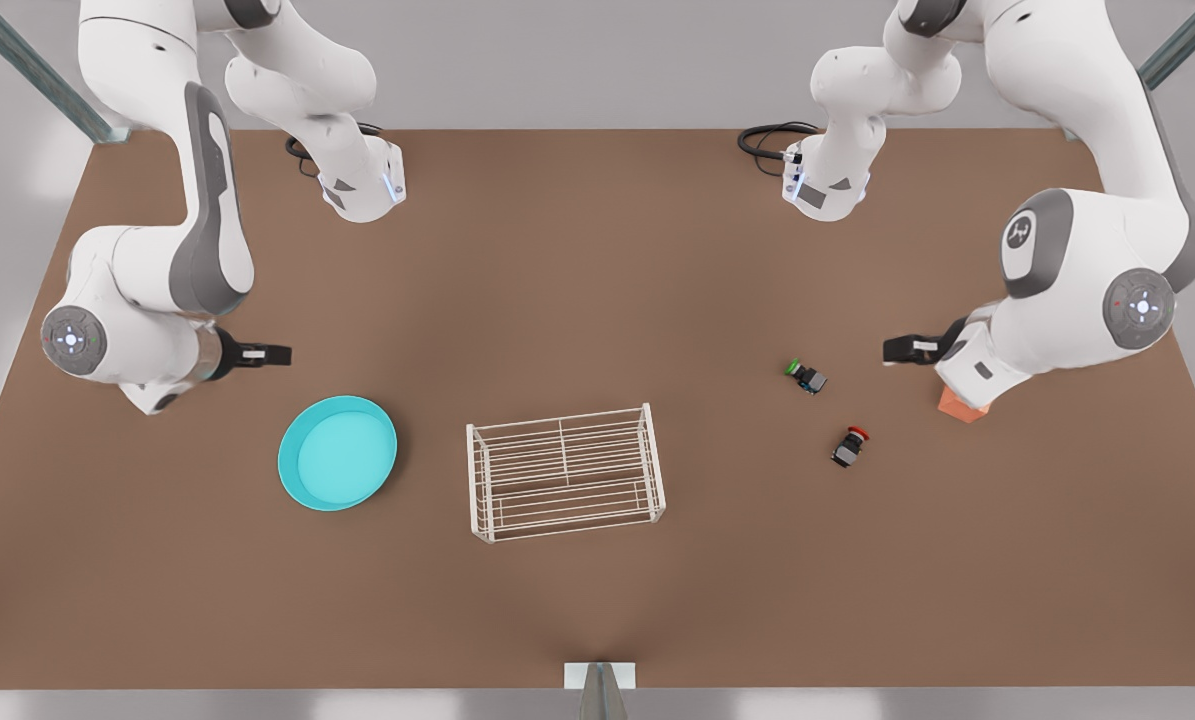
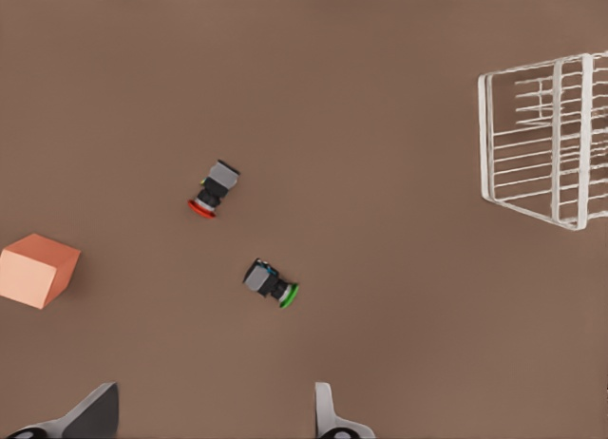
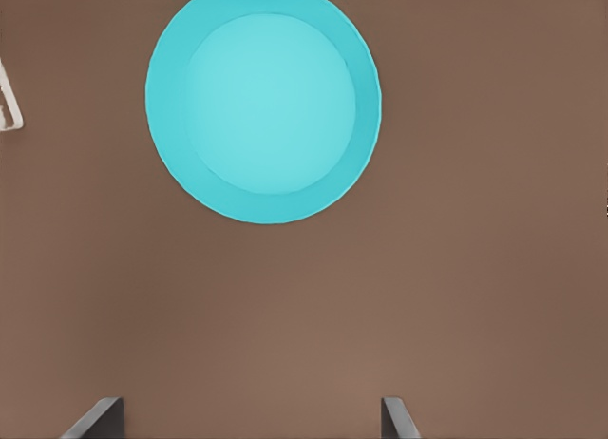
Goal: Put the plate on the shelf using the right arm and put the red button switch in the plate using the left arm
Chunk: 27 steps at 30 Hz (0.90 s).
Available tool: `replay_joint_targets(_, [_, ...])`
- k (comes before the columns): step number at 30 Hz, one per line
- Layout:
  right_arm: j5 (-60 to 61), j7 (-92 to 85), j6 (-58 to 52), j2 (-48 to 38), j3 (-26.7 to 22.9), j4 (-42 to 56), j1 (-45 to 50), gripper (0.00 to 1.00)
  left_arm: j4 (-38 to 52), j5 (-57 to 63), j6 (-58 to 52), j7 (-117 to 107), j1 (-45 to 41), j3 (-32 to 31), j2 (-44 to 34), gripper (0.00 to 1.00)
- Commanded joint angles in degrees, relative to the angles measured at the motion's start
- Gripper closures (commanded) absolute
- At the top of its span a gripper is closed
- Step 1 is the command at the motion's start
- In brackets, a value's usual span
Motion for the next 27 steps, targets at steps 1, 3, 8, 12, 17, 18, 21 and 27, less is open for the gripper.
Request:
replay_joint_targets(1, [0.1, -2.8, 16.0, -0.8, 0.0, -1.3, -0.2, 0.0, -0.1, -1.3, 13.9, 1.0, -0.1, 0.1, -0.2, 0.0])
replay_joint_targets(3, [0.2, -2.9, 15.7, -0.7, -0.1, -1.3, -0.4, 0.0, -0.2, -0.7, 13.9, 0.9, -0.2, -0.1, -0.2, 0.0])
replay_joint_targets(8, [4.8, -12.8, 21.0, 7.3, -0.1, -0.7, -6.1, 0.0, -1.9, -0.7, 9.0, 1.1, 0.3, 0.3, -1.0, 0.0])
replay_joint_targets(12, [13.0, -21.2, 23.0, 16.7, 0.0, 3.6, -9.3, 0.0, -3.4, 0.5, 8.7, 0.9, 0.4, 0.6, -1.7, 0.0])
replay_joint_targets(17, [14.4, -23.9, 25.8, 22.8, 2.6, 4.4, -11.8, 0.03, -3.3, 0.2, 12.6, 0.9, -0.4, 0.1, 0.1, 0.0])
replay_joint_targets(18, [14.4, -24.2, 25.8, 23.4, 2.7, 4.4, -11.8, 0.06, -3.3, 0.2, 12.5, 0.8, -0.4, 0.1, 0.1, 0.0])
replay_joint_targets(21, [14.5, -27.0, 25.9, 25.0, 2.7, 4.3, -11.8, 0.11, -3.3, 0.4, 12.4, 0.8, -0.4, 0.1, 0.0, 0.0])
replay_joint_targets(27, [10.0, -30.3, 26.0, 28.3, 2.9, 4.0, -12.1, 0.12, -3.4, 0.5, 11.9, 0.8, -0.4, 0.2, -0.1, 0.0])
